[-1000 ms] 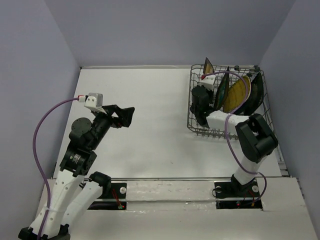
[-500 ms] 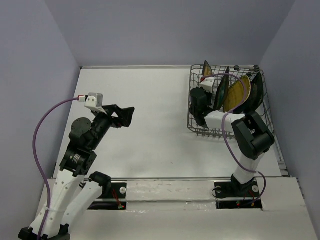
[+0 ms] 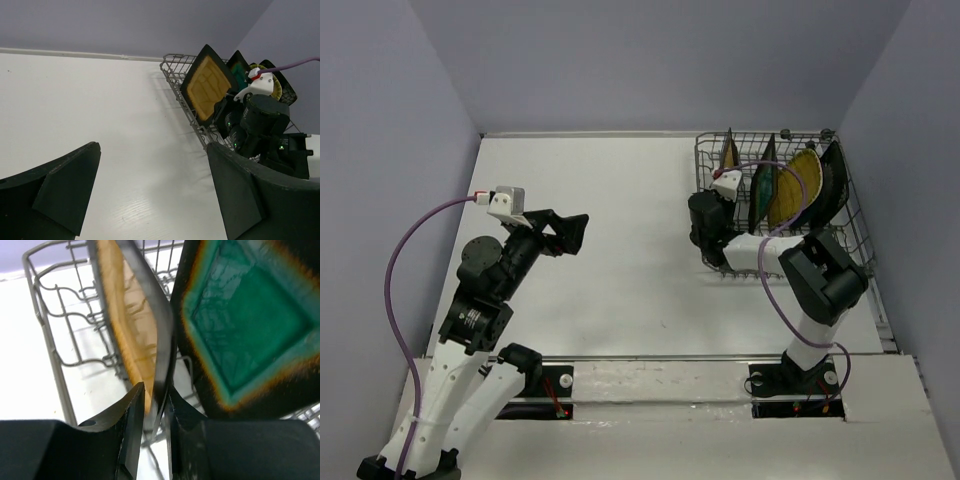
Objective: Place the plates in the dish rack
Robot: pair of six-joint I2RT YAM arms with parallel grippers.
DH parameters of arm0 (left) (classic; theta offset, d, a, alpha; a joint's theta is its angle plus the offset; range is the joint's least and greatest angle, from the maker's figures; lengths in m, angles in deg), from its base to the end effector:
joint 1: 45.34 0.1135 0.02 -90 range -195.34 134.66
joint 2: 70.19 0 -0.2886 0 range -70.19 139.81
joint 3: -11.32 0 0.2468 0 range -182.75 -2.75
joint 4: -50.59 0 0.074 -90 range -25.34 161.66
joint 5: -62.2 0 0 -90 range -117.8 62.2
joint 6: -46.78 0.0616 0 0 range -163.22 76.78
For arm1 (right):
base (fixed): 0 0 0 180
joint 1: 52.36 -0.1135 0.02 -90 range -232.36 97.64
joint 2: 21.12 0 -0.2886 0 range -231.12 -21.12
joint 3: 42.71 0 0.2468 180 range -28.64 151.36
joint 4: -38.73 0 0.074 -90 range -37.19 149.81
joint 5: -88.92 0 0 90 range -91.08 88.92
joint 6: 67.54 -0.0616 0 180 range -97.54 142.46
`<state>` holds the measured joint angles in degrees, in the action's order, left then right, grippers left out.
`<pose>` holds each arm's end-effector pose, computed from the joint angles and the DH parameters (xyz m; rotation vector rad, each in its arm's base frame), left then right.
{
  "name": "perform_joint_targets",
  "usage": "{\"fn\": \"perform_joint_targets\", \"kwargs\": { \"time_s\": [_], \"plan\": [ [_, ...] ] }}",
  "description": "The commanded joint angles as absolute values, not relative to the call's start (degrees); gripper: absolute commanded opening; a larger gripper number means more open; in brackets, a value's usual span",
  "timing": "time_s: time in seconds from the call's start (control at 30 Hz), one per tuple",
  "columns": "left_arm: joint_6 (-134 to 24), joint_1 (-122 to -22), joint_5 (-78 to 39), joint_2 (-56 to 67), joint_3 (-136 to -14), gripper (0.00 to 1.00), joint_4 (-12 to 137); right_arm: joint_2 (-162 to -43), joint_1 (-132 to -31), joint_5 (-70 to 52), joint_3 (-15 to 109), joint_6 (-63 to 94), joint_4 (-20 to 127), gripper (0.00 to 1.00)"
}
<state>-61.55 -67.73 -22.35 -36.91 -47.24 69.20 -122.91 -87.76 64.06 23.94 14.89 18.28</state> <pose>0.1238 -0.0573 0.3930 0.1320 1.4820 -0.6472 0.3400 0.1731 0.2286 0.3628 1.6608 -0.4754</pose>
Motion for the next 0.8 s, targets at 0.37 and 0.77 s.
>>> {"fn": "perform_joint_targets", "kwargs": {
  "time_s": [0.37, 0.77],
  "plan": [
    [-61.3, -67.2, -21.5, -37.5, -46.9, 0.99, 66.1, -115.6, -89.8, 64.0, 21.2, -3.6, 32.0, 0.30],
    [-61.4, -66.3, -21.1, -37.1, -46.9, 0.99, 65.9, -106.4, -90.3, 59.1, 20.3, -3.9, 37.5, 0.57]
  ]
}}
